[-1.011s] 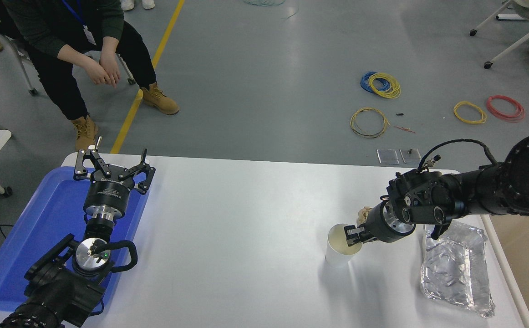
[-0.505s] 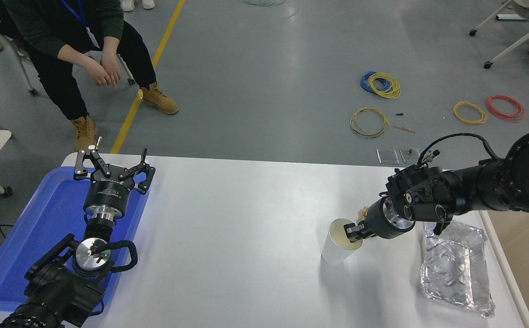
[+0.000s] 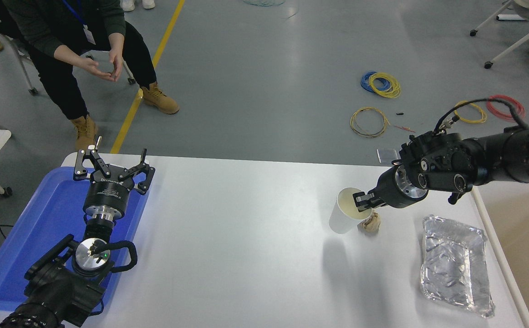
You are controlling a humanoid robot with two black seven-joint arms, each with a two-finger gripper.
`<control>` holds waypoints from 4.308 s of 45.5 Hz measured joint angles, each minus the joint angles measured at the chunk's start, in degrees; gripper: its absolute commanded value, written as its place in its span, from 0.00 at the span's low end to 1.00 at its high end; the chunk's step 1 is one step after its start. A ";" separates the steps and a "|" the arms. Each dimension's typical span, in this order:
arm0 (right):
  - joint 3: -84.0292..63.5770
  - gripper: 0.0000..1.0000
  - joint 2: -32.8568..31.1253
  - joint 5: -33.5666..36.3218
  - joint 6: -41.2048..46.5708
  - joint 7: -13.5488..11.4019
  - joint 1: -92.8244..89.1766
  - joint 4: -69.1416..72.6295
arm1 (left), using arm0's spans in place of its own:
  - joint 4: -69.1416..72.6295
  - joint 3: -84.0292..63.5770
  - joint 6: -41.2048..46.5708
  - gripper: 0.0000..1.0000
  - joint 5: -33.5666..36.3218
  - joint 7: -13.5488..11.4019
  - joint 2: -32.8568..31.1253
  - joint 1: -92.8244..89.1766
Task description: Pick up paper cup place in dustbin
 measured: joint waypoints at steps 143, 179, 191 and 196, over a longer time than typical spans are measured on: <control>12.52 0.00 -17.46 -0.62 -8.36 -3.66 -42.42 -55.03 | 0.00 0.00 0.00 1.00 0.00 0.00 -0.03 0.00; 23.26 0.00 -17.41 4.31 -19.31 -5.59 -61.43 -58.47 | 0.00 0.00 0.00 1.00 0.00 -0.02 -0.03 0.00; 24.51 0.00 -17.10 4.93 -20.14 -5.81 -63.65 -58.69 | 0.00 0.00 0.01 1.00 0.00 -0.02 -0.03 0.00; 24.71 0.00 -17.06 5.04 -20.31 -5.84 -64.03 -58.75 | 0.00 0.00 0.03 1.00 0.00 -0.02 -0.03 0.00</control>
